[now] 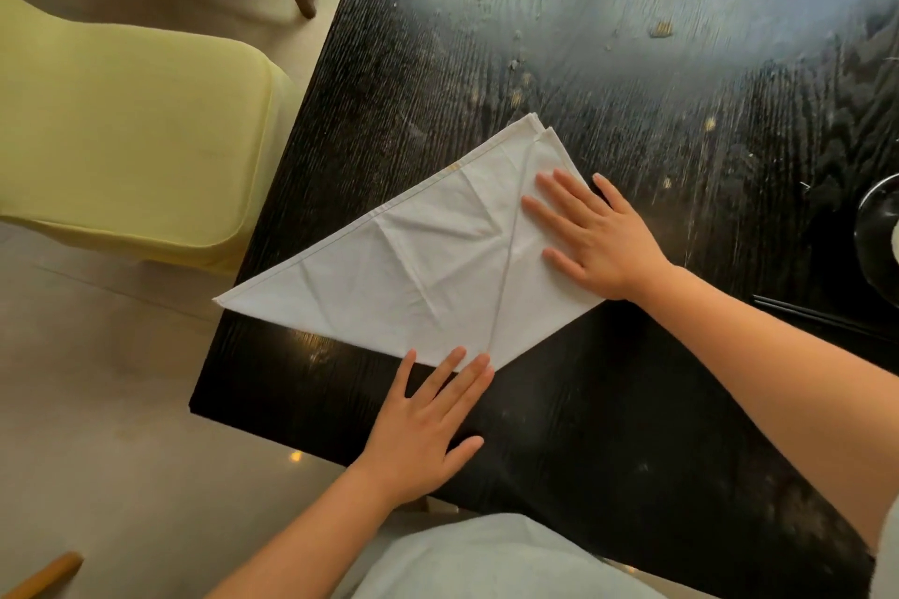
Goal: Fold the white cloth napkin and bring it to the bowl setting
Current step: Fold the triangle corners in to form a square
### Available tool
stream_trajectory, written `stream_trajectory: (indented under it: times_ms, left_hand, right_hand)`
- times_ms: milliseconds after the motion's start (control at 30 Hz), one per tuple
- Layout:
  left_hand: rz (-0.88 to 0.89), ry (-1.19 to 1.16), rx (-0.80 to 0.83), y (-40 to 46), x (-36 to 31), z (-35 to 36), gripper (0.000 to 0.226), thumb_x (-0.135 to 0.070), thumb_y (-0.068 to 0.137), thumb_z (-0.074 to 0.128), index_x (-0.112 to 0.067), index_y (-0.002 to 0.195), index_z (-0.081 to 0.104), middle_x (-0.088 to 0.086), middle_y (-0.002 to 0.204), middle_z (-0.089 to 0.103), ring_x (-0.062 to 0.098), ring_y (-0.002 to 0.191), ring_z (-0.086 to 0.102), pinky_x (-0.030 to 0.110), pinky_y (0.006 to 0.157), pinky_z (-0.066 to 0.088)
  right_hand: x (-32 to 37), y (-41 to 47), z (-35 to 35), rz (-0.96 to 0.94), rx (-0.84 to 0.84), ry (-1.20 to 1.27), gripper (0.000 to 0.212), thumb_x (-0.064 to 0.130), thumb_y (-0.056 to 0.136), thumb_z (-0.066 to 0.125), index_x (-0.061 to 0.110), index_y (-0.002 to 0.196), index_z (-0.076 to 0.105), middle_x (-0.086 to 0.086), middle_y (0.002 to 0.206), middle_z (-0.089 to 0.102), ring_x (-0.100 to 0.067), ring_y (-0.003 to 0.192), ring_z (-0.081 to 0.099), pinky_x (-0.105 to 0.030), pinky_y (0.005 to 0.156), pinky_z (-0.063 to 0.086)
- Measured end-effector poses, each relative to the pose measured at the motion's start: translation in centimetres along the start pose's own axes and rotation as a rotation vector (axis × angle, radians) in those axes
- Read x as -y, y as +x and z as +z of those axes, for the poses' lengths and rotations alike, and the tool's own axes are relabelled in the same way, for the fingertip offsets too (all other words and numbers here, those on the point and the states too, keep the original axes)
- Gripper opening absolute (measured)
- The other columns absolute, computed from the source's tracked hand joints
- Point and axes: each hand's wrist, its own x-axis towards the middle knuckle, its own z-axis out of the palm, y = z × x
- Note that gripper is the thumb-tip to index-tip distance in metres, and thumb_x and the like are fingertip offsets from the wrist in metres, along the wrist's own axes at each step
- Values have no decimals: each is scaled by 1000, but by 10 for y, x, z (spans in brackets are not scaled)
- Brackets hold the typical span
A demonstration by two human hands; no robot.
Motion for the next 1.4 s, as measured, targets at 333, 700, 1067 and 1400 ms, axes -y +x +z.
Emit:
stream_trajectory:
  times_ms: [333, 700, 1067, 1400]
  left_hand:
    - [-1081, -548, -676, -7, 66, -45, 53, -22, 92, 52, -11, 141, 35, 10, 148, 37, 25, 138, 29, 49, 111, 25]
    - [-1294, -963, -624, -39, 156, -54, 27, -22, 83, 68, -13, 107, 62, 5, 111, 60, 19, 102, 56, 28, 80, 47]
    - [-1256, -1158, -759, -40, 151, -99, 5, -9, 85, 62, -13, 84, 59, 0, 79, 67, 17, 79, 66, 22, 64, 49]
    - [-880, -1645, -636, 20, 91, -158, 6, -14, 86, 63, -16, 91, 66, 5, 88, 73, 19, 92, 69, 30, 79, 53]
  right_hand:
    - [74, 9, 5, 347, -105, 63, 64, 47, 96, 19, 14, 149, 9, -6, 156, 12, -21, 143, 5, -55, 112, -10]
    - [81, 10, 9, 417, -79, 149, 63, 47, 94, 13, 21, 148, -8, 1, 156, -6, -14, 143, -10, -51, 114, -10]
    - [108, 25, -15, 356, -257, 268, 55, 29, 91, 48, 9, 140, 34, -18, 152, 25, -32, 143, 12, -58, 110, 13]
    - [182, 58, -89, -32, -443, 853, 22, 25, 80, 69, 17, 100, 64, 4, 92, 62, -7, 80, 57, -28, 65, 52]
